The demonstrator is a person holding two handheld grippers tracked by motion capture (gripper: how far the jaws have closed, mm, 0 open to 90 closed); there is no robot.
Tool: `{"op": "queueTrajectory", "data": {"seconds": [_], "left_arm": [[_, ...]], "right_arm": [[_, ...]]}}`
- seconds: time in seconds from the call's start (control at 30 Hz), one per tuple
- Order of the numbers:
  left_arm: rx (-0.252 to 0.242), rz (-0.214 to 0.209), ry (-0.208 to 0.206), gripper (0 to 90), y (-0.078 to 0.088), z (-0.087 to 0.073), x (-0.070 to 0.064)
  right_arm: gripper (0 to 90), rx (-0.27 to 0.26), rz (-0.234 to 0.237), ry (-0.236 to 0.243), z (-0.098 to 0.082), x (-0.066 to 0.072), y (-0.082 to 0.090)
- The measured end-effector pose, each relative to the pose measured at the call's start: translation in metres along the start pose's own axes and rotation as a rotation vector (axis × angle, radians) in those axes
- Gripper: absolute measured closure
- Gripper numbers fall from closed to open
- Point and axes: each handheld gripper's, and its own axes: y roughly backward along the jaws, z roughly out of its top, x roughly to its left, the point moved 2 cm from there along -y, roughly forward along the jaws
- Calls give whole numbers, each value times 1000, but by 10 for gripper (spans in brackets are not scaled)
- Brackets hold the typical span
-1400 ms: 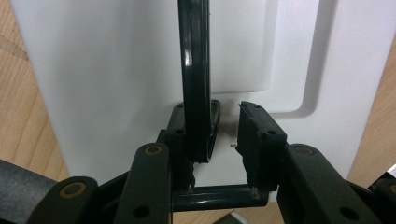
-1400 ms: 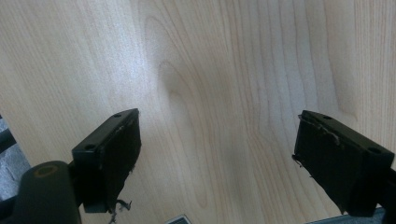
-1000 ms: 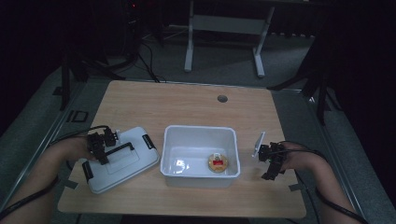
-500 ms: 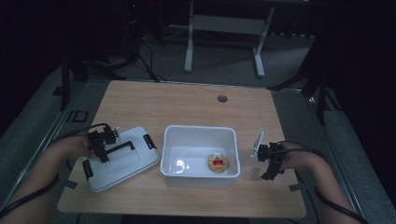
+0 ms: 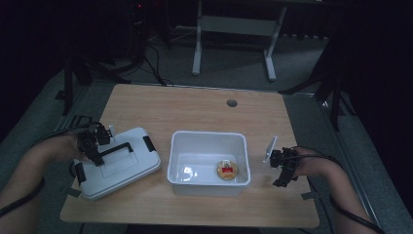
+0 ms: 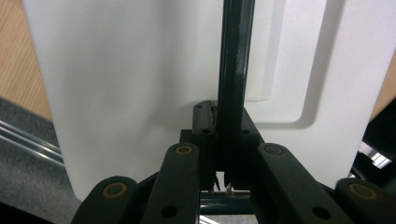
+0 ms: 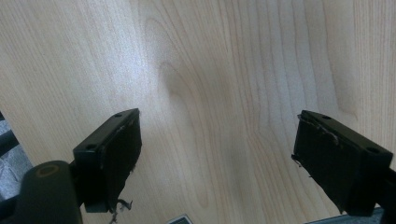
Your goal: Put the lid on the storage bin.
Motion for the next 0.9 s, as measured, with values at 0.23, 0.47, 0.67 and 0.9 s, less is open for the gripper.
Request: {"op": "queueTrajectory", "data": {"seconds": [0.23,0.47,0.67,0.9], "left_arm": [[-27,1,0,835,25,-5,-3],[-32,38,-10,835,50,-7,-6],[-87,61,-30,835,71,-7,-12],[-83,79,-81,835,83,5,-25]], "right_arm": [[148,1,0,0,1,0,1],[148,3,2,1,1,0,2],[148,-5,6,4,1,1,2],[147,3,3,-2,2,1,1]]}}
